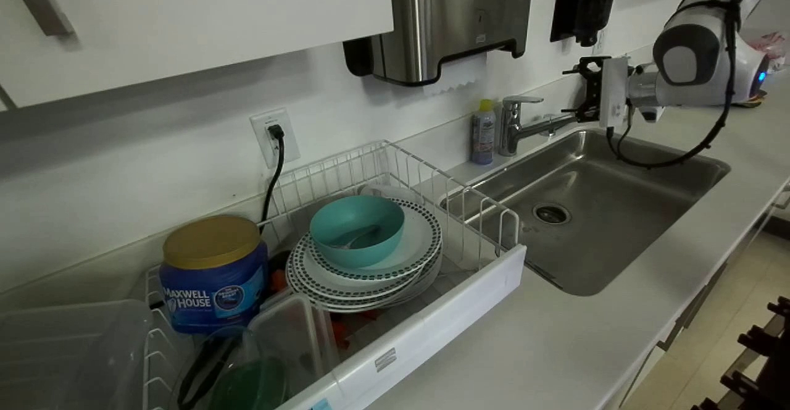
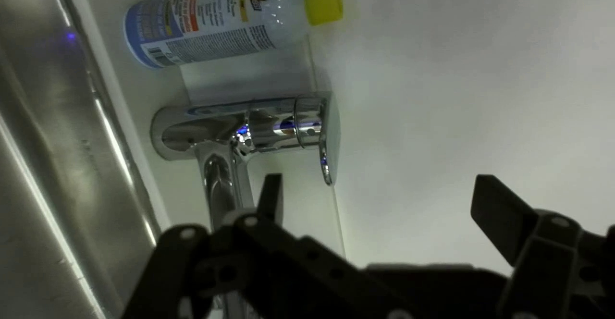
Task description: Flip the faucet open
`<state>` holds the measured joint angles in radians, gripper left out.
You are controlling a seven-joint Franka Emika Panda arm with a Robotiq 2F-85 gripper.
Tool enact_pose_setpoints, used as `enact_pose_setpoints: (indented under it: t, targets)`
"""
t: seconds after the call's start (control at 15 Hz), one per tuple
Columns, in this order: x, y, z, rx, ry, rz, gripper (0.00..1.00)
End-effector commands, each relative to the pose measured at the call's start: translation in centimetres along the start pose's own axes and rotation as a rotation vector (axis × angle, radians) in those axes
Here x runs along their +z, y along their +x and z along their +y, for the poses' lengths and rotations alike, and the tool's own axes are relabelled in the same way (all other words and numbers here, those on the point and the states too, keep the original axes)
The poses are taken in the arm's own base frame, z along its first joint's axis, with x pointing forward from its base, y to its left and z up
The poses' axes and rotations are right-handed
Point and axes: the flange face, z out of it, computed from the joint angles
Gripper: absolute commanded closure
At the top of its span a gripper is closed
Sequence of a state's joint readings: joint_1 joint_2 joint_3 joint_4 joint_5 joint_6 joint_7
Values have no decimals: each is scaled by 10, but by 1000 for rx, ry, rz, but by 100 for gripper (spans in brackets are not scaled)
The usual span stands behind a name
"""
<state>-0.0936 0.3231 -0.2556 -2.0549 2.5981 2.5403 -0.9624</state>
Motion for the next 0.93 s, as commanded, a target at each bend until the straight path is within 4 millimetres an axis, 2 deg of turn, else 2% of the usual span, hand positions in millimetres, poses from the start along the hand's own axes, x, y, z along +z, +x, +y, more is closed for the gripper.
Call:
enact_pose_setpoints:
  t: [0.0,0.53,0.87]
  targets:
    - [16,1,-5,-68,28,-19,0]
    - [43,18,-9,-182,22,14,0]
    - [61,7,1,-206,-2,1,0]
